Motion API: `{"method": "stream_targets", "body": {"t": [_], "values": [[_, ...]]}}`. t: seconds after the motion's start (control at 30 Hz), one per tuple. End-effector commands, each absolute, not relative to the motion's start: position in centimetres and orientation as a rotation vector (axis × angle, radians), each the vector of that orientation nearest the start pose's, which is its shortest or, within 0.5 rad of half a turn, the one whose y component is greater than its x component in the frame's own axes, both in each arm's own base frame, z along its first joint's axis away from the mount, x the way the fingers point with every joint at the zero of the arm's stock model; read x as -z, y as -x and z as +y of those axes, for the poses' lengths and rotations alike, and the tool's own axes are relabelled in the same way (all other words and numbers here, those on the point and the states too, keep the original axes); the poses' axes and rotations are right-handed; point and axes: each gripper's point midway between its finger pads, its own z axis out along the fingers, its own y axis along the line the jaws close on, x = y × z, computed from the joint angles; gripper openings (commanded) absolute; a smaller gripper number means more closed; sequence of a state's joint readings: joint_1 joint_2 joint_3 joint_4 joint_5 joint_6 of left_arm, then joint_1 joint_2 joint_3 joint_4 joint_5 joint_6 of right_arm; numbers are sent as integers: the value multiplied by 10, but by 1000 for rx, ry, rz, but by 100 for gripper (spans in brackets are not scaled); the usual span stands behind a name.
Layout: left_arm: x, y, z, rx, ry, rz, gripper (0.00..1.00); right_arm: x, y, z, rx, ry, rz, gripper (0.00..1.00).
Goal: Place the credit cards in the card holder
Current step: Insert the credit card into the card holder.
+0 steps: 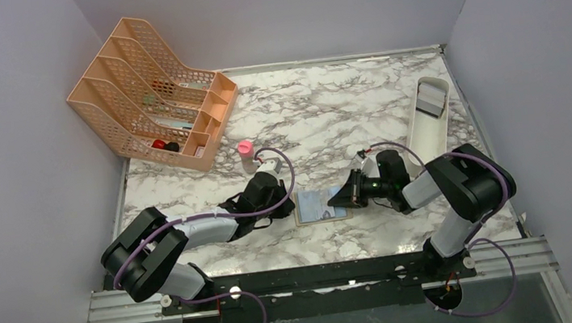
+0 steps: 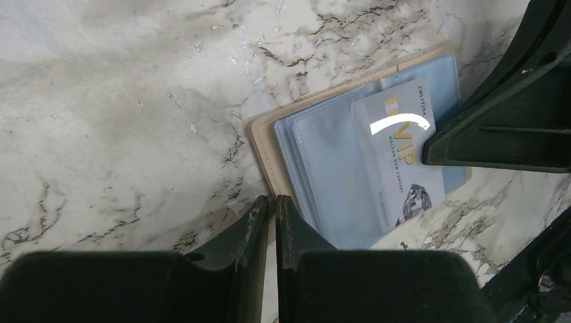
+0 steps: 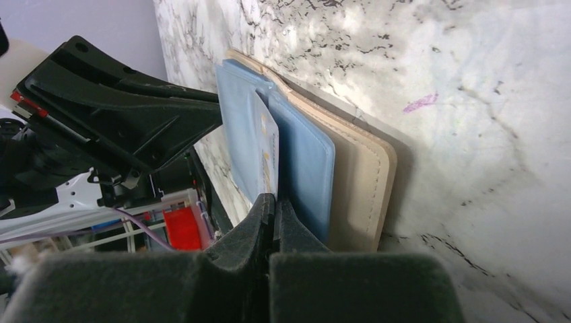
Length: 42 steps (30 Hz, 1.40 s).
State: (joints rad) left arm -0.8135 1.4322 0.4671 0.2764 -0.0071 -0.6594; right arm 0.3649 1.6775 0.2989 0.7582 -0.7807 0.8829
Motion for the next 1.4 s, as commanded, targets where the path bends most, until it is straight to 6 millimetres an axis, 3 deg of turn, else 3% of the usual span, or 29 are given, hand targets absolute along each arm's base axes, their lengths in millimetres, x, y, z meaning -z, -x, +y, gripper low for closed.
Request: {"method": "stream_targets", "body": {"t": [0.0, 0.4, 0.57, 0.73, 1.07, 1.37], "values": [[5, -194, -249, 687, -210, 2503, 14, -17, -211, 239, -1482, -134, 2434, 1], [1, -195, -250, 703, -202, 2492, 14, -7, -212, 248, -1408, -78, 2503, 9], [1, -193, -249, 707, -199, 2494, 14, -10, -216, 252, -1392, -39, 2512, 19], [-4, -193, -251, 722, -198, 2486, 14, -8, -223, 239, -1218, -3, 2546, 29], [0, -188, -252, 752, -189, 2495, 14, -21, -227, 237, -1176, 35, 2524, 30], [-1, -187, -253, 766, -175, 2493, 14, -25, -224, 264, -1236, 94, 2520, 30]]}}
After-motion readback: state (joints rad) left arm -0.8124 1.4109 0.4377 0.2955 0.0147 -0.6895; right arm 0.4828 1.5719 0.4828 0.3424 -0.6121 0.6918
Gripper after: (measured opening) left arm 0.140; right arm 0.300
